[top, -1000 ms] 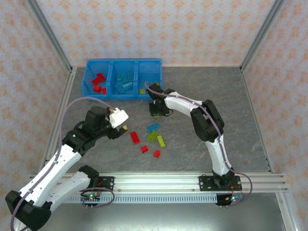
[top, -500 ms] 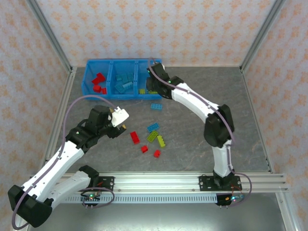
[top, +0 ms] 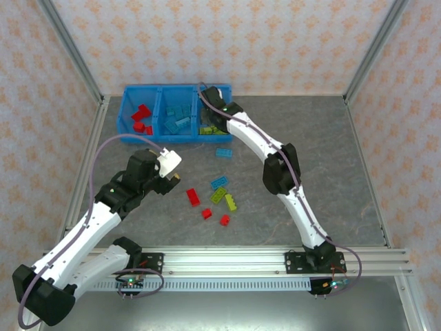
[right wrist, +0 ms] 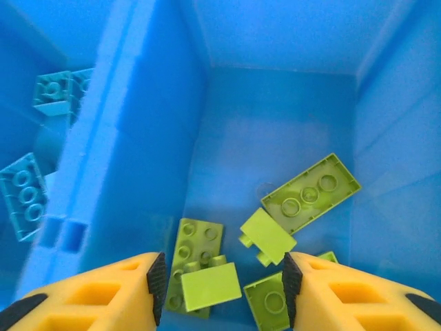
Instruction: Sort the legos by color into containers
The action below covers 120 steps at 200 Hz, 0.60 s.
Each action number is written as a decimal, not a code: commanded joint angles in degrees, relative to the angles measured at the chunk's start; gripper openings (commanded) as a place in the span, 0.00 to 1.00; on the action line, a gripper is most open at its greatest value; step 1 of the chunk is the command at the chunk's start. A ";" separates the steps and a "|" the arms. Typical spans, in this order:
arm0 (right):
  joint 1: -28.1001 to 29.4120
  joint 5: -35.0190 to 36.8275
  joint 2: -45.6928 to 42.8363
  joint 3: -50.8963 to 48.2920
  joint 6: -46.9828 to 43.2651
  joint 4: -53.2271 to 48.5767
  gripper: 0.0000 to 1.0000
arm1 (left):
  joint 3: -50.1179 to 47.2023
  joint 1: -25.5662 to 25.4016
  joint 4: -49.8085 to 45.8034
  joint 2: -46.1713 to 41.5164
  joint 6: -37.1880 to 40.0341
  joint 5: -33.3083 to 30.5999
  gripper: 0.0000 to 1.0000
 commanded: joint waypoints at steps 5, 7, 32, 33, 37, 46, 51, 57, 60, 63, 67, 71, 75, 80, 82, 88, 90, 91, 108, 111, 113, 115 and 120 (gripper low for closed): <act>-0.09 -4.13 -9.85 0.64 -0.04 -4.15 0.50 | -0.90 1.34 3.37 0.79 -2.40 -3.90 0.97; -0.09 -4.37 -10.52 0.25 0.17 -4.38 0.50 | -0.87 1.43 3.35 0.88 -2.56 -4.02 0.98; -0.17 -6.37 -22.34 -10.09 0.89 -3.93 0.51 | -0.73 3.46 4.21 1.57 -7.91 -3.43 1.00; -0.16 -6.37 -22.93 -10.51 0.93 -3.84 0.51 | -0.73 3.53 4.08 1.65 -8.31 -3.36 1.00; -0.19 -6.36 -25.31 -13.27 1.17 -3.30 0.51 | -0.11 3.68 3.64 1.99 -10.13 -3.03 1.00; -0.23 -6.50 -30.96 -19.14 1.72 -2.38 0.51 | 2.44 3.60 1.31 3.39 -15.18 -1.56 1.00; -0.20 -6.43 -34.32 -22.97 2.07 -1.83 0.52 | 4.18 3.62 -0.17 4.42 -19.37 -0.78 1.00; -0.19 -6.33 -38.54 -28.31 2.82 -1.04 0.52 | 5.94 3.56 -1.39 5.51 -25.46 -0.37 1.00; -0.23 -6.26 -40.80 -30.63 3.18 -0.30 0.53 | 6.59 3.47 -1.78 6.02 -28.28 -0.32 1.00; -0.22 -6.24 -42.98 -33.33 3.66 0.36 0.54 | 7.06 3.50 -2.23 6.53 -31.58 -0.16 1.00; -0.19 -6.30 -46.04 -37.34 4.31 1.75 0.55 | 7.58 3.51 -2.88 7.02 -35.66 0.31 1.00; -0.21 -6.46 -49.01 -40.85 5.02 2.88 0.57 | 8.02 3.44 -3.68 7.50 -38.95 1.29 1.00; -0.23 -6.76 -51.84 -44.33 5.48 3.97 0.59 | 8.36 3.30 -4.30 7.95 -41.65 2.27 1.00; -0.10 -7.04 -55.20 -48.87 6.33 5.22 0.61 | 8.48 2.83 -4.77 8.49 -45.24 2.68 1.00; -0.13 -7.14 -56.53 -50.01 6.58 5.76 0.62 | 8.50 2.55 -5.06 8.71 -46.89 2.66 1.00; -0.07 -7.21 -60.13 -54.43 7.32 6.46 0.64 | 8.78 1.68 -6.01 9.29 -50.70 2.68 1.00; -0.06 -7.16 -61.01 -55.64 7.53 6.58 0.65 | 8.77 1.34 -6.32 9.53 -51.84 2.83 1.00; -0.06 -7.08 -61.69 -56.57 7.59 6.60 0.66 | 8.82 1.19 -6.41 9.63 -52.33 2.84 1.00; 0.04 -7.16 -69.65 -65.02 9.39 5.90 0.75 | 9.56 -2.49 -10.27 12.10 -63.59 0.57 0.95; 0.03 -7.54 -70.60 -66.45 9.61 5.68 0.76 | 9.75 -3.08 -11.23 12.74 -65.50 0.05 0.94; 0.03 -7.88 -71.21 -67.14 9.72 5.53 0.76 | 9.81 -3.43 -11.91 13.16 -66.83 -0.31 0.92; 0.10 -8.27 -71.70 -67.67 9.86 5.29 0.77 | 9.89 -3.81 -12.58 13.57 -68.48 -0.81 0.91; 0.12 -9.34 -72.89 -69.18 10.28 4.59 0.78 | 9.94 -4.75 -14.22 14.71 -72.22 -2.01 0.87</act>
